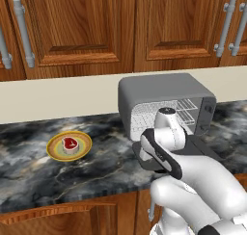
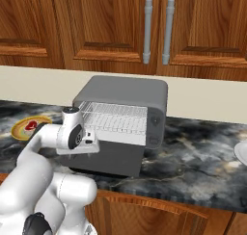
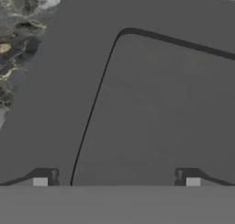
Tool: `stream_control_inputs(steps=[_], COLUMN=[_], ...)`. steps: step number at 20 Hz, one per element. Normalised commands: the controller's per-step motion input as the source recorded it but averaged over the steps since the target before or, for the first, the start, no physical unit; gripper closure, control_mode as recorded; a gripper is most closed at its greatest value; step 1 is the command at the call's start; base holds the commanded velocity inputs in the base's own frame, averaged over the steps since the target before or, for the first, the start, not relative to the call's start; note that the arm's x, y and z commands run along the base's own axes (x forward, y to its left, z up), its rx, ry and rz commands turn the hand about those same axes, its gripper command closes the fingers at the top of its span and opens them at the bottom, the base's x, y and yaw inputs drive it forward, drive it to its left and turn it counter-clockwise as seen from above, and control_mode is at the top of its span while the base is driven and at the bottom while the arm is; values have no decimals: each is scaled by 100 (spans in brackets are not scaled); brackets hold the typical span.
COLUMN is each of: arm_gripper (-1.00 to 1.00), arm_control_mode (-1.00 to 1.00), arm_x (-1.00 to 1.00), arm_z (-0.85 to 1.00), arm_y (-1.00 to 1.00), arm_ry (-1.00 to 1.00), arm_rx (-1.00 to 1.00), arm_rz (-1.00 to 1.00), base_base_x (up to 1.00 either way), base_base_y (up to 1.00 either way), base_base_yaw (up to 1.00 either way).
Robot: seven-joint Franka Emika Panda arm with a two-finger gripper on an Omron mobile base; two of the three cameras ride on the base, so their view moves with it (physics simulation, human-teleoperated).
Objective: Open the toaster oven door. Place the bread on the top rack in the toaster oven and place the steak on the bottom rack.
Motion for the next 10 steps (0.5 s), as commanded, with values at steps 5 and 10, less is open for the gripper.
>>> stream_control_inputs(steps=[5,10], arm_gripper=[-100,-100], arm_control_mode=[-100,-100], arm_x=[-17,-14], arm_z=[-65,-43], arm_y=[-4,-3], arm_ry=[0,0], arm_rx=[1,2], arm_rz=[-11,-11], base_base_x=[0,0], base_base_y=[0,0], base_base_yaw=[0,0])
